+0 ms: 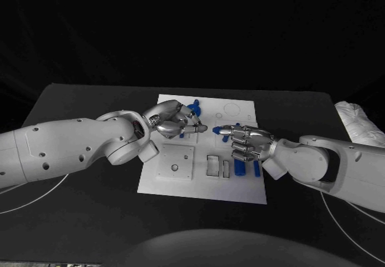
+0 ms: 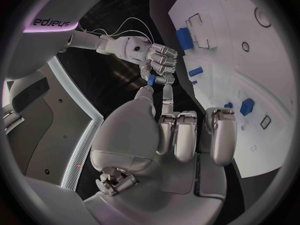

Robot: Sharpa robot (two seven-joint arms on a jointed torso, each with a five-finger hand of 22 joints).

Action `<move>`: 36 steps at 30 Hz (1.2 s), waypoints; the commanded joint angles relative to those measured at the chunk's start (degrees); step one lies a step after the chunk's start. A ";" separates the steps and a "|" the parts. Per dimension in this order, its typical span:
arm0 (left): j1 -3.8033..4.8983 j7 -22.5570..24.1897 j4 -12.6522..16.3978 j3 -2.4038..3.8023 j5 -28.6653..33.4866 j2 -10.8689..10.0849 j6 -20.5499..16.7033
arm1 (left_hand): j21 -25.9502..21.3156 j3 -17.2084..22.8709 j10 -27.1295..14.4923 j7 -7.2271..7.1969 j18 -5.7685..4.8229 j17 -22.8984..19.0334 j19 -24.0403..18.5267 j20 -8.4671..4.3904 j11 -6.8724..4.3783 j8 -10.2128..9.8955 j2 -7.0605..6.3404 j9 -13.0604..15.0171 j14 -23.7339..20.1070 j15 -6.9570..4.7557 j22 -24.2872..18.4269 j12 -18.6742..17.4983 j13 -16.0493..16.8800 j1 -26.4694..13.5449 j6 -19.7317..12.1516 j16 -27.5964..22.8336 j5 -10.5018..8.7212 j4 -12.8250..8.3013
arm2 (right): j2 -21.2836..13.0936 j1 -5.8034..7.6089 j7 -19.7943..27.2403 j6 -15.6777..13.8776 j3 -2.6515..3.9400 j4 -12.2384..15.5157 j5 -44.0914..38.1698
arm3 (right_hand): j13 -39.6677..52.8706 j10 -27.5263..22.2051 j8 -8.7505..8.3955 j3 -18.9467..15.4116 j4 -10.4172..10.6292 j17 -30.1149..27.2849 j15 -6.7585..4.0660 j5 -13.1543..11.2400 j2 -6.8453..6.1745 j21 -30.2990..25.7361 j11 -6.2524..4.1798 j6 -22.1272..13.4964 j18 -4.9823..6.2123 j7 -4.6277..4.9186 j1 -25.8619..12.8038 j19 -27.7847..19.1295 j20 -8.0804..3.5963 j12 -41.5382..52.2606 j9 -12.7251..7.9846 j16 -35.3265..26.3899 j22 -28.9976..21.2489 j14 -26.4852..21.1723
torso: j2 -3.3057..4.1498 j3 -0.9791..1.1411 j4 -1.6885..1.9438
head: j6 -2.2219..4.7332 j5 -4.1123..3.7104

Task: Assemble the parts on the task board

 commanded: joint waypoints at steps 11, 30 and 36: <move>0.00 -4.69 0.24 0.05 -3.02 1.24 5.56 | 0.25 -3.84 5.95 0.44 -0.42 15.08 6.07 -0.31 -0.01 3.49 1.41 6.14 6.02 0.00 15.10 -0.19 15.07 -3.74 -4.20 0.14 -7.00 -0.24 | 0.42 -0.08 -2.75 -0.41 0.01 0.54 -2.99 | 15.04 5.96 -0.21 0.76 -0.25 15.09 -0.03 -0.43 -0.15 0.25 -0.07 0.26 -0.36 0.39 0.27 6.19 -0.26 0.21 0.05 0.20 15.09 5.98 | 0.02 0.03 -0.16 | 0.00 0.17; -0.01 -2.05 -0.19 0.03 -2.39 1.58 9.51 | 0.25 -8.27 5.95 2.76 -0.42 15.08 6.07 1.56 2.12 4.17 2.58 10.12 6.02 1.96 15.10 -0.19 15.07 -4.79 -12.36 0.14 -16.29 -0.37 | 0.52 -0.08 -5.60 0.77 0.01 0.53 -2.81 | 15.04 5.96 -0.25 0.96 -0.34 15.09 -0.04 -0.43 -0.14 0.25 -0.07 0.25 -0.36 0.56 0.32 6.19 -0.27 0.21 0.06 0.20 15.09 5.98 | 0.00 0.01 -0.04 | 0.00 0.19; -0.02 -3.08 -0.30 0.02 -2.37 1.85 10.97 | 0.25 -8.40 5.95 2.47 -0.42 15.08 6.07 1.59 1.94 4.23 3.50 10.23 6.02 1.88 15.10 -0.19 15.07 -4.09 -11.04 0.14 -14.74 -0.30 | 0.66 -0.08 -5.52 0.66 0.01 0.55 -2.71 | 15.04 5.96 -0.26 0.99 -0.34 15.09 -0.04 -0.43 -0.13 0.25 -0.07 0.24 -0.36 0.59 0.31 6.19 -0.27 0.21 0.06 0.20 15.09 5.98 | 0.03 0.02 -0.04 | 0.00 0.27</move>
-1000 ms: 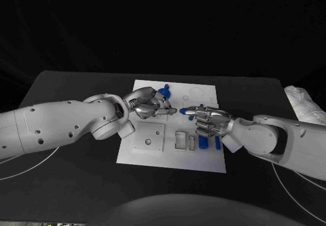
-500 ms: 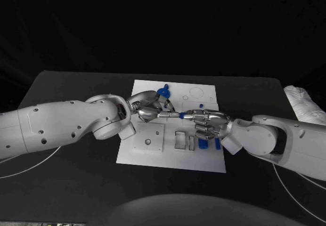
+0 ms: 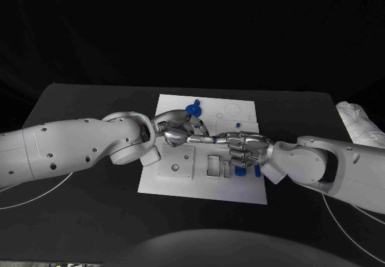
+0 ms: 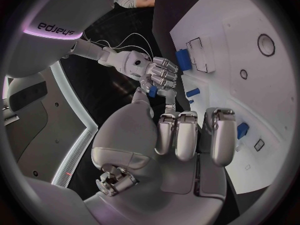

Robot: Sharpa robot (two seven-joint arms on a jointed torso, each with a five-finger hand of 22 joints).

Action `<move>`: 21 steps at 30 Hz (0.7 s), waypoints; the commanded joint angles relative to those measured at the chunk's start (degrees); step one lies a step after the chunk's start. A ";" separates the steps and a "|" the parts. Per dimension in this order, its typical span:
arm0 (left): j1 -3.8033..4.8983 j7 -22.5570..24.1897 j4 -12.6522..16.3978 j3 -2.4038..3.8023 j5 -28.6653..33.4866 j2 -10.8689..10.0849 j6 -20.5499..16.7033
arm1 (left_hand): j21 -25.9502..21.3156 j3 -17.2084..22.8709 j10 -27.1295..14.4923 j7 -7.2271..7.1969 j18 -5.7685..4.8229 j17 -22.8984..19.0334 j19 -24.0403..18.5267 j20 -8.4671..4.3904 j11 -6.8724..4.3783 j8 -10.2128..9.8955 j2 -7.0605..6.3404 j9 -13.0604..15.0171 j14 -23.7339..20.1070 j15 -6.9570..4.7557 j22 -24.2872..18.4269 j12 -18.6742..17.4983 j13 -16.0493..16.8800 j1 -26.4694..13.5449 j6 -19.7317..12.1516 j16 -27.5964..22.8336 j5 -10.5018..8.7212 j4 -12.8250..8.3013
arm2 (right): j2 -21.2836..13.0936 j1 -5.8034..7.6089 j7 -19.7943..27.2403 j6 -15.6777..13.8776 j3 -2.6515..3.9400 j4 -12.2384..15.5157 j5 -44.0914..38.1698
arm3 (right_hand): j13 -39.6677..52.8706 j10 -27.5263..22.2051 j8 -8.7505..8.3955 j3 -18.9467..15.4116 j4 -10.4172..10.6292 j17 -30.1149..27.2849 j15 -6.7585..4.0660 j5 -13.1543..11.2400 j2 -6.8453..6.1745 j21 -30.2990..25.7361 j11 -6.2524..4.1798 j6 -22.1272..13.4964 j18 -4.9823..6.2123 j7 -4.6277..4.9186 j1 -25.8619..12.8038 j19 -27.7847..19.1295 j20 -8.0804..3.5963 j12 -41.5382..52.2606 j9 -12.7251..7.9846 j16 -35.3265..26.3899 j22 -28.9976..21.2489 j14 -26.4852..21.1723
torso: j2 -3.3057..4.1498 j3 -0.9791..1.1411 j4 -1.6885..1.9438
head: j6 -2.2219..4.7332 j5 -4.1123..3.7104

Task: Assemble the parts on the task board

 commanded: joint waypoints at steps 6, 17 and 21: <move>-0.02 -0.41 -0.11 0.02 0.17 0.41 3.68 | 0.24 -0.40 5.86 -0.92 -0.43 15.09 5.96 -0.18 -0.54 -0.86 2.44 -0.42 6.13 -0.29 15.10 -0.19 15.08 2.39 3.67 0.14 9.11 0.06 | 0.11 -0.06 -0.44 1.22 0.00 0.17 -0.09 | 15.04 5.96 0.17 0.33 0.06 15.06 -0.05 0.01 0.06 0.25 -0.07 0.44 -0.37 -0.03 0.45 6.19 -0.27 0.22 0.03 0.20 15.05 5.98 | 0.02 0.01 -0.07 | 0.00 0.11; -0.08 1.38 -0.34 0.01 1.39 0.76 3.09 | 0.24 3.68 5.86 -2.52 -0.43 15.09 5.96 -1.46 -2.06 -3.06 3.03 -1.18 6.13 -1.62 15.10 -0.19 15.08 9.45 7.70 0.14 30.33 0.08 | 0.06 -0.06 -2.14 0.94 0.00 0.48 -0.27 | 15.04 5.96 0.11 0.58 0.02 15.06 -0.05 0.07 0.15 0.25 -0.06 0.32 -0.37 0.11 0.44 6.19 -0.27 0.22 0.06 0.20 15.05 5.98 | 0.04 0.01 -0.05 | 0.00 0.10; -0.13 1.87 -0.40 0.01 2.20 0.90 3.05 | 0.24 5.90 5.86 -2.76 -0.43 15.09 5.96 -1.76 -2.33 -3.45 3.10 -1.15 6.13 -1.89 15.10 -0.19 15.08 10.72 8.72 0.14 32.61 0.11 | 0.05 -0.06 -2.75 0.68 0.00 0.55 -0.70 | 15.04 5.96 0.10 0.71 -0.03 15.06 -0.05 0.11 0.16 0.25 -0.05 0.27 -0.37 0.20 0.46 6.19 -0.27 0.22 0.10 0.20 15.05 5.98 | 0.00 0.03 -0.03 | 0.00 0.14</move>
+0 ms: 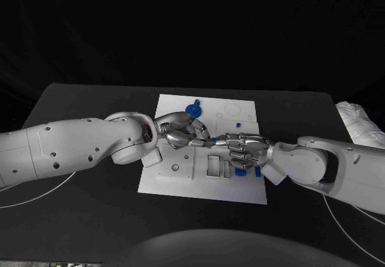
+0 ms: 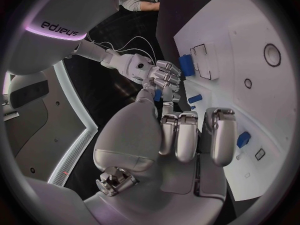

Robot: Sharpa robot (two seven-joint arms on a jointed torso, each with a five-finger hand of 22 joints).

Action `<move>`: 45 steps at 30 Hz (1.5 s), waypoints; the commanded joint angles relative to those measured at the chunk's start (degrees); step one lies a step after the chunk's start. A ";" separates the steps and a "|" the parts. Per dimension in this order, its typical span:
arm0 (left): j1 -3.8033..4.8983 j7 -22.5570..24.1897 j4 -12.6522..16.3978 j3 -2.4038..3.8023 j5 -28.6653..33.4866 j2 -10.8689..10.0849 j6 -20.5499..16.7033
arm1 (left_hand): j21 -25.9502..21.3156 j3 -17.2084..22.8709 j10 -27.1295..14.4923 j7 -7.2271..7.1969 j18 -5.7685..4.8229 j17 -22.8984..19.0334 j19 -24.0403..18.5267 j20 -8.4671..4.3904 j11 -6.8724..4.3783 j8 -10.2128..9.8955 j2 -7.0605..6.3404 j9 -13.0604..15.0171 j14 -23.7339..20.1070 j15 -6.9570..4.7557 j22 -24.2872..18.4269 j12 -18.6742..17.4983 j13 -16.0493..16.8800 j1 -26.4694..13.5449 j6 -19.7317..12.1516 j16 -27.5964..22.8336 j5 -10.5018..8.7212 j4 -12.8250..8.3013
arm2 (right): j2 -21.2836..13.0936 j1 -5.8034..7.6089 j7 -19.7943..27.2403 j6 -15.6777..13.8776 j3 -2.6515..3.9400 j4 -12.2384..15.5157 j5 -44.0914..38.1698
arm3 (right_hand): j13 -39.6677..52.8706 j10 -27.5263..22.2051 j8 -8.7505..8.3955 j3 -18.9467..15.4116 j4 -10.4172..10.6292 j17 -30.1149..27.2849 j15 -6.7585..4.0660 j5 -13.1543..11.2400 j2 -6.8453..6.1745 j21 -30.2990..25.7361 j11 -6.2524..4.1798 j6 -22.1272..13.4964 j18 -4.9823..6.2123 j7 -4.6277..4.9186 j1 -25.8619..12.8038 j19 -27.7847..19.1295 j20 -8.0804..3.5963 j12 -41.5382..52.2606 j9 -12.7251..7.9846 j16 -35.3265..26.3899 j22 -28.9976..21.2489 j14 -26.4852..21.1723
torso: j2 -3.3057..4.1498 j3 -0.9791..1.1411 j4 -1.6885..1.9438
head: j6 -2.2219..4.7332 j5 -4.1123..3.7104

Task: Assemble the parts on the task board

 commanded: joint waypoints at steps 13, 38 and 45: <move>-0.45 1.95 -0.24 0.02 3.40 0.43 1.98 | 0.24 3.47 6.49 0.45 -0.42 15.05 5.86 -0.41 -1.05 -1.48 0.30 -0.18 6.14 -0.27 15.10 -0.28 14.84 0.46 0.05 0.14 3.08 0.04 | 0.05 -0.05 -2.51 -0.42 0.02 0.37 -1.66 | 15.04 5.96 0.39 0.77 -0.32 15.07 -0.03 0.55 0.14 0.25 0.03 0.10 -0.37 0.57 0.48 6.19 -0.26 0.21 0.27 0.20 15.07 5.98 | 0.03 -0.01 0.09 | 0.00 0.15; -1.10 -0.87 -0.26 0.02 4.33 0.76 1.76 | 0.24 23.14 6.49 -0.46 -0.42 15.05 5.86 -1.21 -2.04 1.37 -8.16 5.14 6.14 -1.17 15.10 -0.28 14.84 4.44 3.92 0.14 11.13 -0.54 | -0.18 -0.07 -1.76 -0.04 0.02 0.44 -5.78 | 15.04 5.96 -1.82 1.04 -0.09 15.07 0.22 -14.66 1.64 0.25 0.49 -11.77 -0.37 1.23 -1.88 6.19 0.21 0.21 0.38 0.20 15.07 5.98 | 0.00 0.01 0.04 | 0.00 0.72; -1.21 -2.18 -0.03 0.02 4.33 0.38 -0.61 | 0.24 24.72 6.49 -0.83 -0.42 15.05 5.86 -1.68 -2.50 1.07 -10.35 5.94 6.14 -1.66 15.10 -0.28 14.84 3.82 5.45 0.14 17.53 -0.87 | -1.08 -0.10 -1.65 -0.55 0.01 0.91 -9.64 | 15.04 5.96 0.54 -1.14 -0.43 15.07 0.87 -17.74 2.01 0.25 1.25 -21.77 -0.37 2.30 -2.35 6.19 0.83 0.21 1.58 0.20 15.07 5.98 | -0.03 0.02 0.02 | 0.00 1.17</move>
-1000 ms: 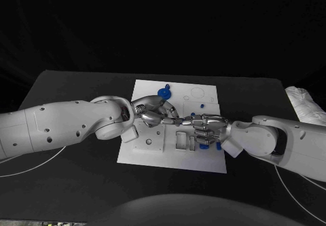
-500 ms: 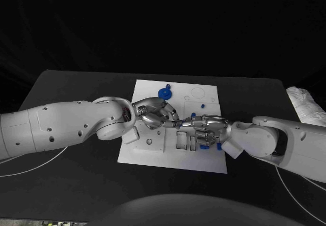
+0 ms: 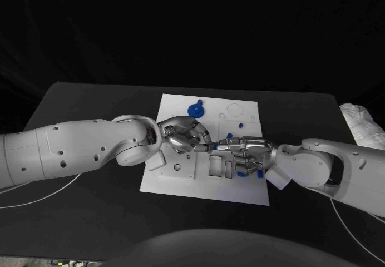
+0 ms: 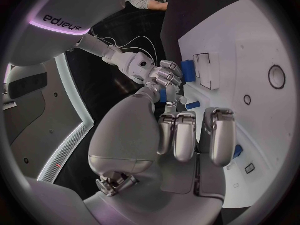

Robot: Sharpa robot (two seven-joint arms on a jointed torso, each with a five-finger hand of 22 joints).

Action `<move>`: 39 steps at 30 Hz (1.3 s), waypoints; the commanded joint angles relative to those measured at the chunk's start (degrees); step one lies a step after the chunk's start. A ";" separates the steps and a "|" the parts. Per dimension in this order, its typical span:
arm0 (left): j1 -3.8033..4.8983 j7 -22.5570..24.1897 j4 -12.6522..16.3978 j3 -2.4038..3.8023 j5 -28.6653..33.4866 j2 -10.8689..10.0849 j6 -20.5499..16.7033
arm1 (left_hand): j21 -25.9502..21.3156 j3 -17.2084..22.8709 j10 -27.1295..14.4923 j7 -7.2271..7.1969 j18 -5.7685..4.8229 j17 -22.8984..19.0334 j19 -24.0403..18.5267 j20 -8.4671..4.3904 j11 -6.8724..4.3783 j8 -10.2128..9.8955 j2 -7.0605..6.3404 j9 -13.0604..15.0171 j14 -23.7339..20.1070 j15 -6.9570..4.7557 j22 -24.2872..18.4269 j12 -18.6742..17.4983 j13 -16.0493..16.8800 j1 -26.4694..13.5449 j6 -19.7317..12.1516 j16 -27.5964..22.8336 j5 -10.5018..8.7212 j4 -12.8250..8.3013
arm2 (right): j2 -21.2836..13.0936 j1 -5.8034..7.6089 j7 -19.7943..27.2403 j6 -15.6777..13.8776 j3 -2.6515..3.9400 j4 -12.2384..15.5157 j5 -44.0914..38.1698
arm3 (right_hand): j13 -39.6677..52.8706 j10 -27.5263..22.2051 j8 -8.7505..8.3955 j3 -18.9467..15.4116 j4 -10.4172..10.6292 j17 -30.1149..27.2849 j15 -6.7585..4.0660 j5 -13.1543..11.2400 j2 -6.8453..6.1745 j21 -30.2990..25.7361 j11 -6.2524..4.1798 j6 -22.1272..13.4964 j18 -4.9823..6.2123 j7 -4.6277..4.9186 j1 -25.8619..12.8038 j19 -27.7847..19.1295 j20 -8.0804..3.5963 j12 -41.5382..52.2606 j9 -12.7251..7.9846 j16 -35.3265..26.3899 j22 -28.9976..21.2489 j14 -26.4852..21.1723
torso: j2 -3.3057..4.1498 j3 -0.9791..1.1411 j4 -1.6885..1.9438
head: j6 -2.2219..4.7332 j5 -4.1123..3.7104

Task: Assemble the parts on the task board

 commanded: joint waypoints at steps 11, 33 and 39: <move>-0.09 -3.15 1.11 0.02 0.60 -2.14 -4.17 | 0.25 5.28 5.95 -3.37 -0.43 15.08 5.86 -0.69 -1.37 -0.82 -1.34 0.34 6.02 -0.58 15.10 0.14 15.06 -0.51 4.14 0.14 3.07 -4.97 | -3.84 0.01 1.84 -2.82 -0.02 2.36 -7.64 | 14.95 5.96 4.05 -2.58 0.26 15.09 1.41 -2.21 0.31 0.25 1.61 -6.68 -0.37 1.85 -1.50 5.97 1.54 0.15 0.93 0.20 15.09 5.97 | -0.09 0.06 -0.04 | 0.00 1.03; 14.85 -46.16 3.48 -0.06 -10.46 -8.60 16.89 | 0.25 10.01 5.95 -3.34 -0.43 15.08 5.86 -0.99 -1.42 -3.82 -1.04 1.38 6.02 -0.75 15.10 0.14 15.06 -1.26 4.14 0.14 -8.10 -5.85 | -8.59 12.19 3.76 -5.85 -0.03 9.88 -12.61 | 14.95 5.96 7.53 -4.31 2.09 15.09 2.53 -2.67 1.60 0.25 2.75 -2.75 -0.37 2.96 -3.55 5.97 2.77 0.15 -0.24 0.20 15.09 5.97 | -0.61 1.53 -0.47 | 0.00 6.31; 16.35 -50.06 -3.35 -0.09 -14.50 -3.22 23.31 | 0.25 14.21 5.95 -3.13 -0.43 15.08 5.86 -0.80 -1.22 -4.31 -1.79 2.16 6.02 -0.57 15.10 0.14 15.06 -2.36 4.04 0.14 -11.41 -6.85 | -7.46 12.96 3.53 -5.23 -0.02 9.44 -13.46 | 14.95 5.96 7.29 -5.01 3.17 15.09 2.83 -3.12 1.96 0.25 3.17 -1.09 -0.37 3.48 -4.51 5.97 3.05 0.15 -1.47 0.20 15.09 5.97 | -0.47 1.60 -0.66 | 0.00 6.59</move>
